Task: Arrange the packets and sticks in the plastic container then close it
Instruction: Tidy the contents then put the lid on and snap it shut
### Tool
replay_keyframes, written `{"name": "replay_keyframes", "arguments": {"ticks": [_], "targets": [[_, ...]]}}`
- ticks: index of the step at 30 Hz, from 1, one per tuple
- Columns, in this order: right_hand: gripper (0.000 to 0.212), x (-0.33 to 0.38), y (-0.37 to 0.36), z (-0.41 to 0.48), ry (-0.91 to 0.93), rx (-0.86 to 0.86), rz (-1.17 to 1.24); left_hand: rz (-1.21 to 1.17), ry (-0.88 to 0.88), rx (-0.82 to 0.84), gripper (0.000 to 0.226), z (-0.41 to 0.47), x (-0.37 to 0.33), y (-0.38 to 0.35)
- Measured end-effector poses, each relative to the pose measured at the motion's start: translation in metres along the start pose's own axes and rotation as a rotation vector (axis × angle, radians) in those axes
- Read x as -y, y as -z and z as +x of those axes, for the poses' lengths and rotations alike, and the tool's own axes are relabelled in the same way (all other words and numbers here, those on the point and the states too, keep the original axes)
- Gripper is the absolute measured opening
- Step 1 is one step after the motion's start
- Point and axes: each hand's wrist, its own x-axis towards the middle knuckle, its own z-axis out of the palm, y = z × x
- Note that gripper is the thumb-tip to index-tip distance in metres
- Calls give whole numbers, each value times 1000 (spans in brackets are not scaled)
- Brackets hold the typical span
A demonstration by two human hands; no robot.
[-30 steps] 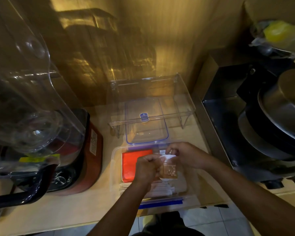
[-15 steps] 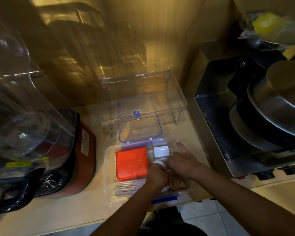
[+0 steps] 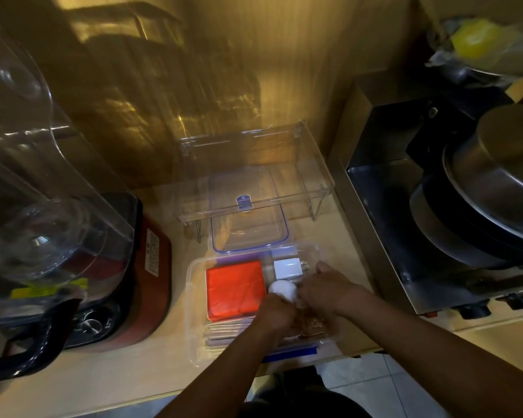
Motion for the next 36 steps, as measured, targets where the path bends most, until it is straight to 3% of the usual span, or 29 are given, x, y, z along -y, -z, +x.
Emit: {"name": "replay_keyframes", "arguments": {"ticks": [3, 7, 9, 11, 16, 24, 27, 31, 36], "targets": [[35, 1, 11, -2, -31, -60, 132, 113, -228, -38, 21, -3, 2, 4], [28, 7, 24, 1, -179, -169, 414, 908, -679, -426, 14, -2, 4, 15], [28, 9, 26, 7, -279, -210, 507, 1159, -847, -468, 26, -2, 6, 20], [32, 11, 26, 12, -360, -217, 578, 1264, -868, -444, 34, 4, 15, 26], [29, 12, 22, 25, -398, -115, 769, 1275, -823, -367, 51, 11, 33, 39], [31, 9, 14, 35, -316, -189, 1004, 1356, -820, -233, 63, 27, 44, 51], [42, 7, 9, 31, -306, -258, 974, 1356, -871, -269, 57, 25, 42, 52], [67, 11, 4, 27, -328, -186, 986, 1297, -958, -378, 46, 23, 37, 49], [69, 15, 0, 26, -368, -196, 997, 1312, -938, -428, 41, 27, 33, 48]]}}
